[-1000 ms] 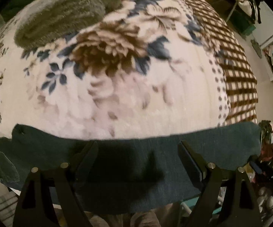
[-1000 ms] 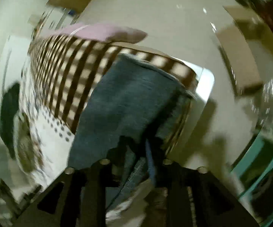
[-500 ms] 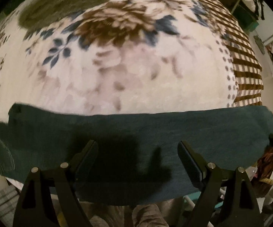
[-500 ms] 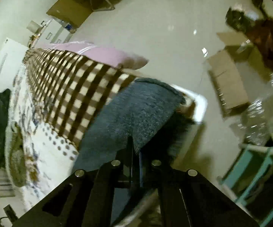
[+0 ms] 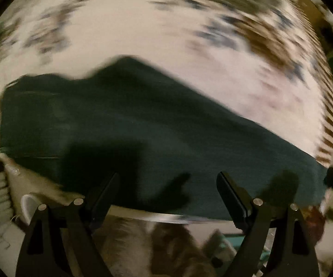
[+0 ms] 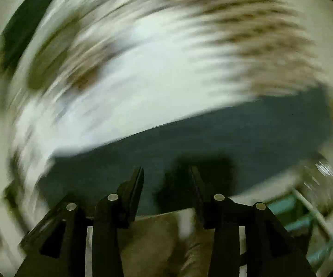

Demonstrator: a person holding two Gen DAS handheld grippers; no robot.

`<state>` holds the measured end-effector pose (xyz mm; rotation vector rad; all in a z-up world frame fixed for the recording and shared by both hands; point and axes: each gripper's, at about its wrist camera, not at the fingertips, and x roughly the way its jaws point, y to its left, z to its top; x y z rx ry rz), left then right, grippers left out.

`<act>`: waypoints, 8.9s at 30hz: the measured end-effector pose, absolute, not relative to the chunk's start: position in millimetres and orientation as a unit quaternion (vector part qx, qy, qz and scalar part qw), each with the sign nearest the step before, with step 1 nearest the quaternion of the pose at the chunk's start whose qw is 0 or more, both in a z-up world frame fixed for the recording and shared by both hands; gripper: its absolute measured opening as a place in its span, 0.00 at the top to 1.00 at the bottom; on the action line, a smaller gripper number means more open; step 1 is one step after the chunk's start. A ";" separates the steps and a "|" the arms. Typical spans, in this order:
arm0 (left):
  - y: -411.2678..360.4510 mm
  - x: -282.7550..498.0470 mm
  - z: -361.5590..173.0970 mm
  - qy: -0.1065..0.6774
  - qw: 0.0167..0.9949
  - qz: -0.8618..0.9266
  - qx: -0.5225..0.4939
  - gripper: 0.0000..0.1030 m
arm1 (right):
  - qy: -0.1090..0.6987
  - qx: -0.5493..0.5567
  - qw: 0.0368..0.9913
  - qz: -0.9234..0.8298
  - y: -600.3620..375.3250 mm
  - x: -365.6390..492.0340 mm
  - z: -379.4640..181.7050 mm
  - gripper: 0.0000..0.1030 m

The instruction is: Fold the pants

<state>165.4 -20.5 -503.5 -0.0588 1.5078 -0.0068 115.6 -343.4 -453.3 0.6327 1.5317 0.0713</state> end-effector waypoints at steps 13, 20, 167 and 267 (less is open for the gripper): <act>153.1 180.5 -565.1 0.691 0.714 0.097 -0.054 0.17 | 0.813 0.171 0.538 0.142 -75.5 282.3 -574.6 0.66; 163.7 161.5 -568.3 0.694 0.713 0.075 -0.061 0.17 | 0.757 0.181 0.622 0.087 -103.6 286.6 -521.3 0.99; -273.9 177.3 -592.5 0.696 0.705 -0.101 0.096 0.00 | 0.274 0.608 0.724 -0.177 -653.1 -82.6 -556.9 0.92; 296.7 120.1 -575.8 0.463 0.730 0.136 -0.484 0.78 | 0.713 0.090 0.693 -0.056 -135.0 103.1 -584.3 0.05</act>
